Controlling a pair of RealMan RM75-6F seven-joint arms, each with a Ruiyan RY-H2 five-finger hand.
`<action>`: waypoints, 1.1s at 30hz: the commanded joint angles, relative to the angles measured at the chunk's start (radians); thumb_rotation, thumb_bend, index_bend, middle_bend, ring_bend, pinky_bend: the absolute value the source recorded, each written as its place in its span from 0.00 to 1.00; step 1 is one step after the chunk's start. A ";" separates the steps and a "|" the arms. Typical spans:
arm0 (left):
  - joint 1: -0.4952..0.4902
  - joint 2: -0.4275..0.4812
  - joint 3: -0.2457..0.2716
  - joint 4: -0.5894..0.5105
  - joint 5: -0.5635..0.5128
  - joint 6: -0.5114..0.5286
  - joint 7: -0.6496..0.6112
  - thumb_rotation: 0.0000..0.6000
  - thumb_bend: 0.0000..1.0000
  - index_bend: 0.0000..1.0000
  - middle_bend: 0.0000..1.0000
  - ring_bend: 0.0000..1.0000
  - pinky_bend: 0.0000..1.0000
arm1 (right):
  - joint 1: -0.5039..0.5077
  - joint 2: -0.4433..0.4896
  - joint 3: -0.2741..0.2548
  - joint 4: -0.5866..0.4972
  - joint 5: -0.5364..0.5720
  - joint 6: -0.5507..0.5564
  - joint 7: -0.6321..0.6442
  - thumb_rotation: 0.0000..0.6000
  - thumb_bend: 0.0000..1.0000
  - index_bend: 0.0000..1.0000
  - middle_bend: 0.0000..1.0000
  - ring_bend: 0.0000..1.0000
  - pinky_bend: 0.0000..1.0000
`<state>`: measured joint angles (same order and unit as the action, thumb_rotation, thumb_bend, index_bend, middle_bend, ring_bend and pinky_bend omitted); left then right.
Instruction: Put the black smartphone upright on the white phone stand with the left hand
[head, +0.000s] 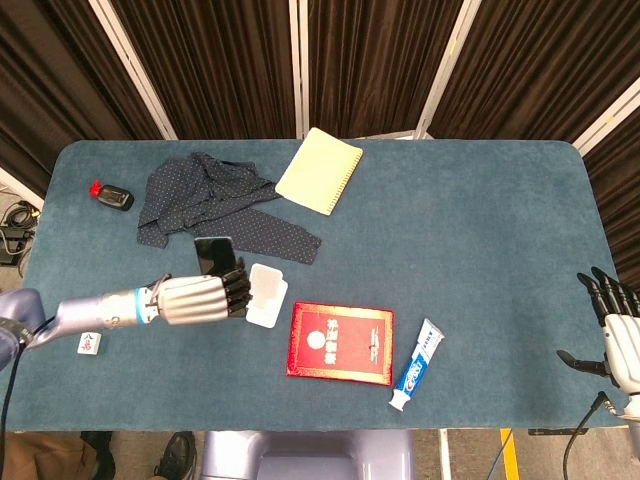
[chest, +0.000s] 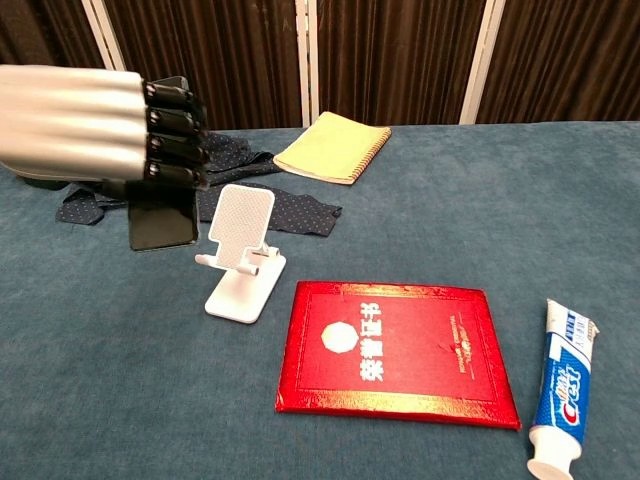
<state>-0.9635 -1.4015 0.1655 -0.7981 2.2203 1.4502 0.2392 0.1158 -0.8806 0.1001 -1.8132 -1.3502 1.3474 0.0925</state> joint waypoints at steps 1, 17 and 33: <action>-0.054 -0.027 -0.002 0.016 0.026 -0.059 0.053 1.00 0.00 0.67 0.43 0.42 0.25 | 0.002 0.000 0.002 0.007 0.009 -0.007 0.006 1.00 0.00 0.00 0.00 0.00 0.00; -0.152 -0.089 0.013 0.066 0.029 -0.116 0.048 1.00 0.00 0.63 0.40 0.39 0.19 | 0.006 -0.002 0.007 0.034 0.042 -0.034 0.024 1.00 0.00 0.00 0.00 0.00 0.00; -0.186 -0.157 0.048 0.148 0.005 -0.123 0.019 1.00 0.00 0.63 0.39 0.38 0.17 | 0.005 0.002 0.011 0.040 0.060 -0.043 0.034 1.00 0.00 0.00 0.00 0.00 0.00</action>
<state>-1.1467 -1.5541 0.2108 -0.6542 2.2277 1.3287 0.2619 0.1208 -0.8787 0.1110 -1.7743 -1.2910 1.3046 0.1254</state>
